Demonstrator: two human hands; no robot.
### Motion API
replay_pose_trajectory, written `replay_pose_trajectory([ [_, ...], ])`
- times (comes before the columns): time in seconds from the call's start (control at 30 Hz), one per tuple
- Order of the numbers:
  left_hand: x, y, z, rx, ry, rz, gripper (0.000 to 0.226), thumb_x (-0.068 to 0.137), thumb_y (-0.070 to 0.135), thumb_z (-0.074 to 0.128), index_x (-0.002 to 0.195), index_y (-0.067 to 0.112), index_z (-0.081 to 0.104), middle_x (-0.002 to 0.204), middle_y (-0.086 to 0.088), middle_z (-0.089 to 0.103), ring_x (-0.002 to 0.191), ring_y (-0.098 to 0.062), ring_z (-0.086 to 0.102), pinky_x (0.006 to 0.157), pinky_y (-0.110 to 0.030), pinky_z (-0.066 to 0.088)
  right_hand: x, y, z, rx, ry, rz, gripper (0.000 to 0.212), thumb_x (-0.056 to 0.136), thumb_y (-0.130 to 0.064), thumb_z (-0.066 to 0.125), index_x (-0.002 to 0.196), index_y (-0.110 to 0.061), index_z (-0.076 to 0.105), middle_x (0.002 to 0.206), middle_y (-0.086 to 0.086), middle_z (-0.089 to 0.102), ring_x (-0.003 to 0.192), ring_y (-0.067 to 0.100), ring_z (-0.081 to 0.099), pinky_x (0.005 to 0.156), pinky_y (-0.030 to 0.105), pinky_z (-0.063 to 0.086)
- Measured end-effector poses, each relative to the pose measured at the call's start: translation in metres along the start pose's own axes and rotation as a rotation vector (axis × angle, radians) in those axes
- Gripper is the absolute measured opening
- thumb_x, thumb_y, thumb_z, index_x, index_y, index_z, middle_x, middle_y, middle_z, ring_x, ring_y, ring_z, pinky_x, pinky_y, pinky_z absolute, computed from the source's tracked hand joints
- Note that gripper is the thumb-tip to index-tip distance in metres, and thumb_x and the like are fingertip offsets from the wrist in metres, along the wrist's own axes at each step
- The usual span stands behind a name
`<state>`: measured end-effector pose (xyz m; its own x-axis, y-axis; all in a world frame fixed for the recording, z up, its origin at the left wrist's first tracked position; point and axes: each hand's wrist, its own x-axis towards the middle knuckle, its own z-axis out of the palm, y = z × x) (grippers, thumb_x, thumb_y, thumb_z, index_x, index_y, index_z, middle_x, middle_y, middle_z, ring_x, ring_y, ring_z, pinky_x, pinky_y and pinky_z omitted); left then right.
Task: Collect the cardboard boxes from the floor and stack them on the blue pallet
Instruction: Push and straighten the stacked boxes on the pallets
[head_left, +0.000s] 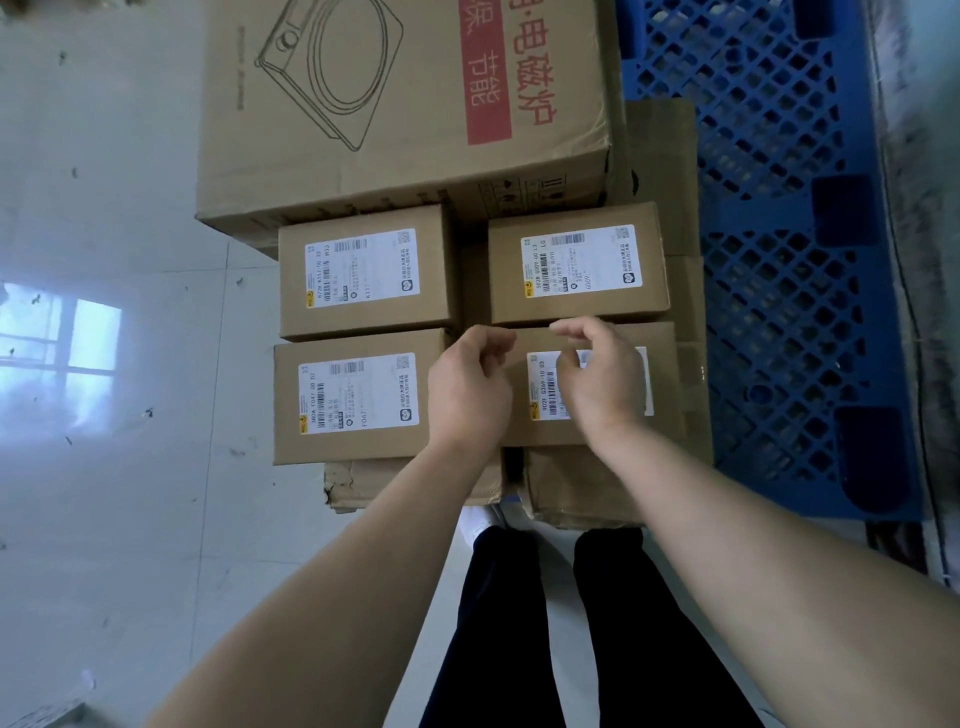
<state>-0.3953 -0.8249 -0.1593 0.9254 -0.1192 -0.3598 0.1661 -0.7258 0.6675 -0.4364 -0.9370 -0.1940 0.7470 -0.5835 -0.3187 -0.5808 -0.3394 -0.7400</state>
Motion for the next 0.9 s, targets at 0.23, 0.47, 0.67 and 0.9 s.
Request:
replay_pose_trajectory([
  [0.23, 0.014, -0.030, -0.047, -0.050, 0.266, -0.062, 0.033, 0.093, 0.000, 0.042, 0.096, 0.021, 0.068, 0.087, 0.013, 0.065, 0.086, -0.007, 0.060, 0.076, -0.019, 0.044, -0.010, -0.009, 0.023, 0.018, -0.045, -0.005, 0.024, 0.091, -0.007, 0.055, 0.094, -0.026, 0.069, 0.099, -0.008, 0.071, 0.091, 0.013, 0.064, 0.076, 0.021, 0.046],
  [0.47, 0.027, -0.039, -0.065, -0.068, 0.284, -0.080, 0.037, 0.091, -0.003, 0.038, 0.097, 0.019, 0.068, 0.091, 0.010, 0.067, 0.091, -0.009, 0.061, 0.073, -0.014, 0.042, -0.024, 0.006, 0.027, -0.065, -0.044, 0.012, 0.022, 0.090, -0.005, 0.055, 0.095, -0.020, 0.071, 0.102, -0.003, 0.072, 0.096, 0.017, 0.066, 0.081, 0.027, 0.053],
  [0.67, 0.030, -0.013, -0.044, -0.037, 0.137, 0.077, 0.034, 0.091, -0.003, 0.044, 0.098, 0.020, 0.069, 0.088, 0.010, 0.064, 0.084, -0.004, 0.058, 0.068, 0.001, 0.038, -0.022, 0.021, 0.008, -0.168, 0.164, -0.011, 0.027, 0.085, 0.000, 0.056, 0.100, -0.019, 0.070, 0.106, 0.003, 0.064, 0.104, 0.024, 0.056, 0.084, 0.038, 0.051],
  [0.9, 0.052, 0.017, -0.001, 0.269, -0.140, 0.196, 0.037, 0.094, 0.008, 0.047, 0.129, 0.018, 0.055, 0.128, -0.002, 0.056, 0.112, -0.019, 0.057, 0.086, -0.027, 0.050, -0.041, 0.042, -0.016, -0.233, 0.321, 0.468, 0.040, 0.085, -0.034, 0.065, 0.116, -0.014, 0.050, 0.125, 0.011, 0.049, 0.119, 0.029, 0.043, 0.099, 0.045, 0.040],
])
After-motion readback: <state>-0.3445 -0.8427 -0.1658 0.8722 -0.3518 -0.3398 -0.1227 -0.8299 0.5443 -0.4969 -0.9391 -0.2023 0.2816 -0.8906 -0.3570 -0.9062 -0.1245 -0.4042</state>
